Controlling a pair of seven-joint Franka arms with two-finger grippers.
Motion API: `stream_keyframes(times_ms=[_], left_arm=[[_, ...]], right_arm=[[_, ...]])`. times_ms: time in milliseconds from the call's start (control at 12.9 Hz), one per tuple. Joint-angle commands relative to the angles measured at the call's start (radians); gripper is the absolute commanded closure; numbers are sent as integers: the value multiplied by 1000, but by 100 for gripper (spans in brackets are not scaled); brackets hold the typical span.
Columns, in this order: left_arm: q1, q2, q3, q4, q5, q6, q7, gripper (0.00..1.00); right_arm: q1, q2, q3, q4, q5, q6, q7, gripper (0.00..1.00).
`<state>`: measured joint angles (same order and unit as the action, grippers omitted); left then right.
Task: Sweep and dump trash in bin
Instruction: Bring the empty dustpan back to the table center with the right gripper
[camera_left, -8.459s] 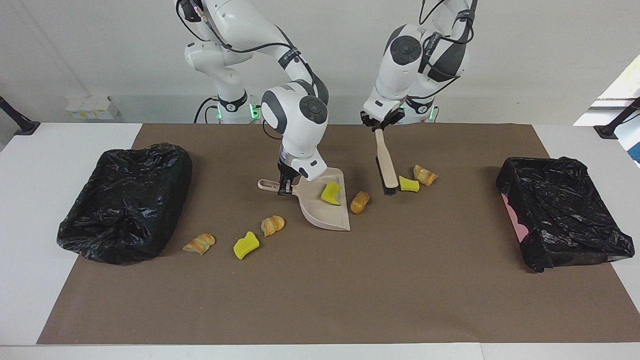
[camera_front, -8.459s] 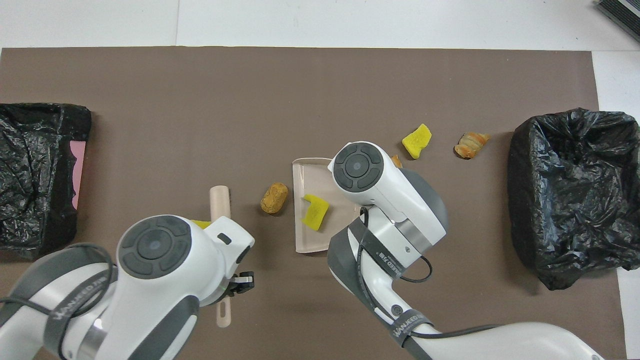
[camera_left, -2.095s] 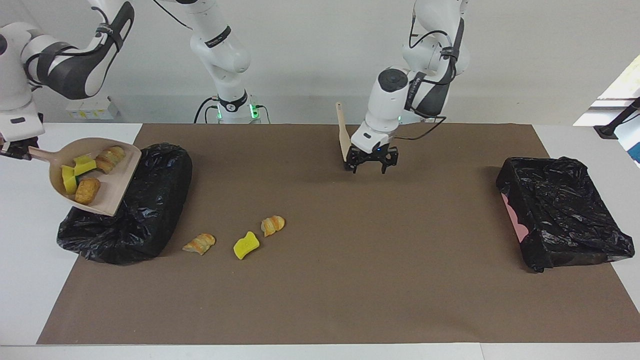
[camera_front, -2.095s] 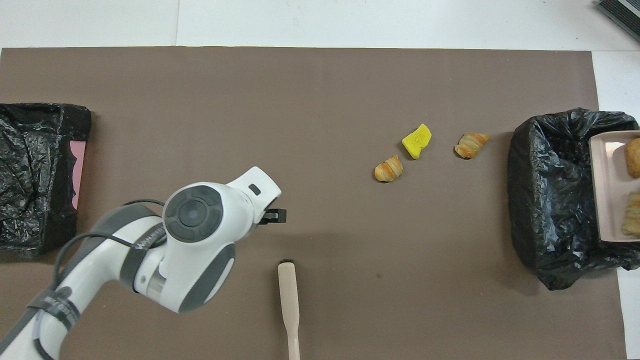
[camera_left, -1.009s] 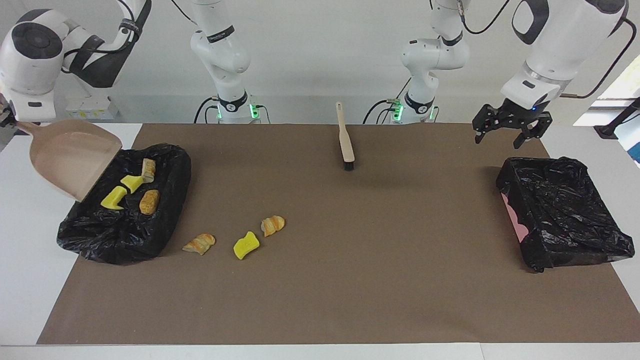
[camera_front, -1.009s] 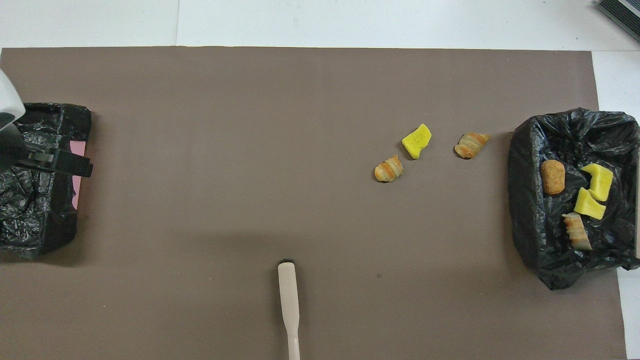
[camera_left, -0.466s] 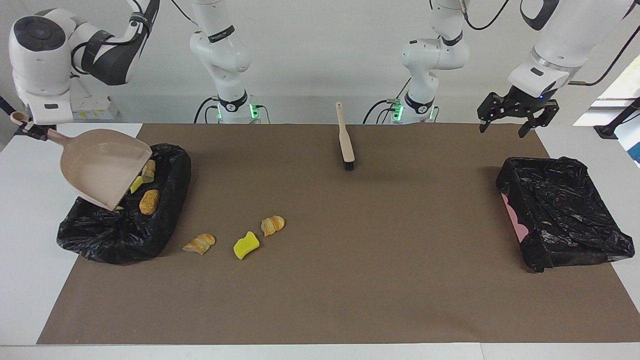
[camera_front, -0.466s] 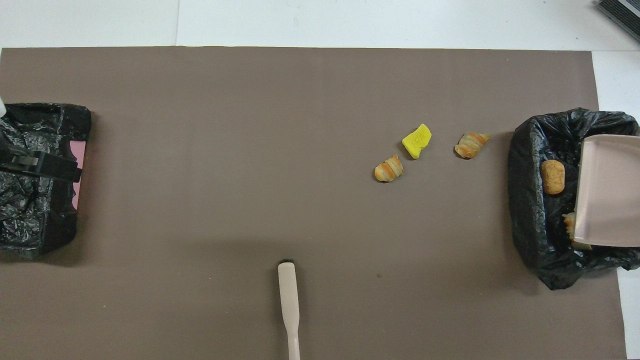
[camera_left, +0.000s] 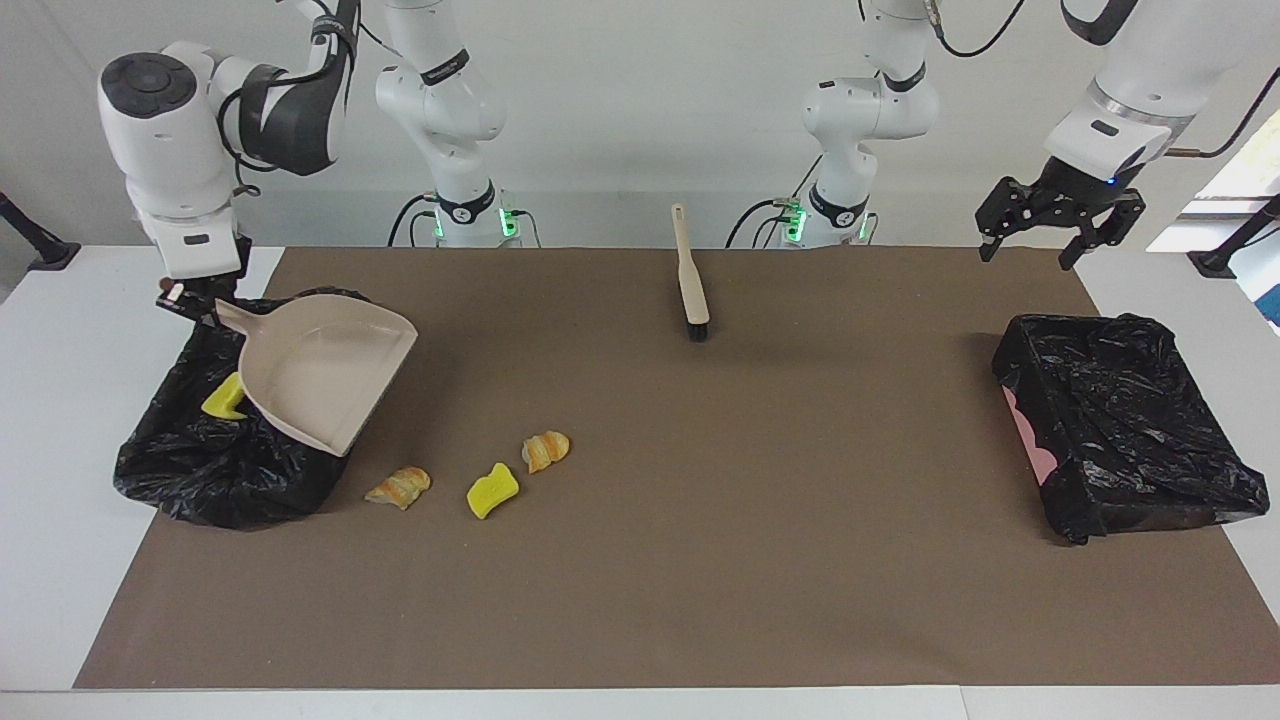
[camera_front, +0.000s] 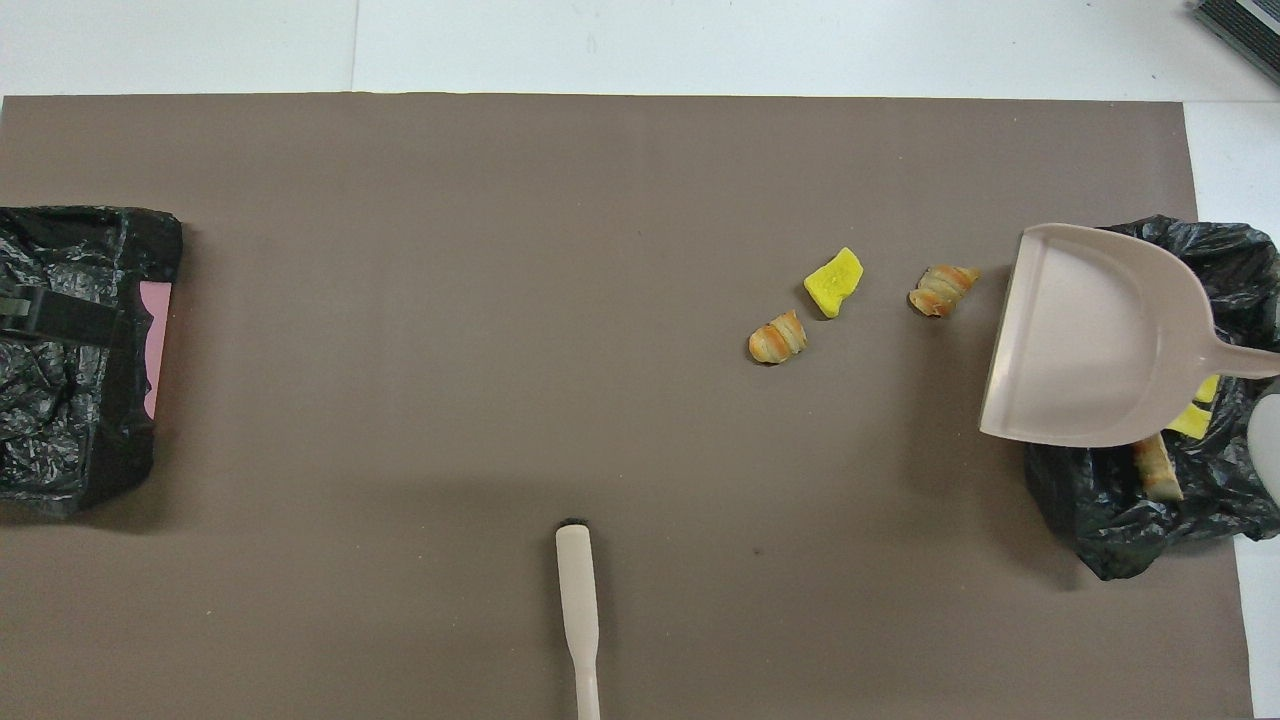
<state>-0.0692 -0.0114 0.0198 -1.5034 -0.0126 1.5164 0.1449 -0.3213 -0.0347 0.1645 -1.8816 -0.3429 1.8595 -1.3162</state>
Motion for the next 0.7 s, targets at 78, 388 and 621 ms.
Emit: stream_keyframes(times_ms=[78,388,621], left_arm=[[9,-2,-3,23,17,-19,13,0],[5,-12,-4,17,16,-24,2,0],[3,-12,-4,17,16,-25,4,0]], right_arm=[[119,25,1,-19,25,-6,237,100],[241,107,1,-22,114,32,551,100],[353,148,1,-24,134,55,841,100]])
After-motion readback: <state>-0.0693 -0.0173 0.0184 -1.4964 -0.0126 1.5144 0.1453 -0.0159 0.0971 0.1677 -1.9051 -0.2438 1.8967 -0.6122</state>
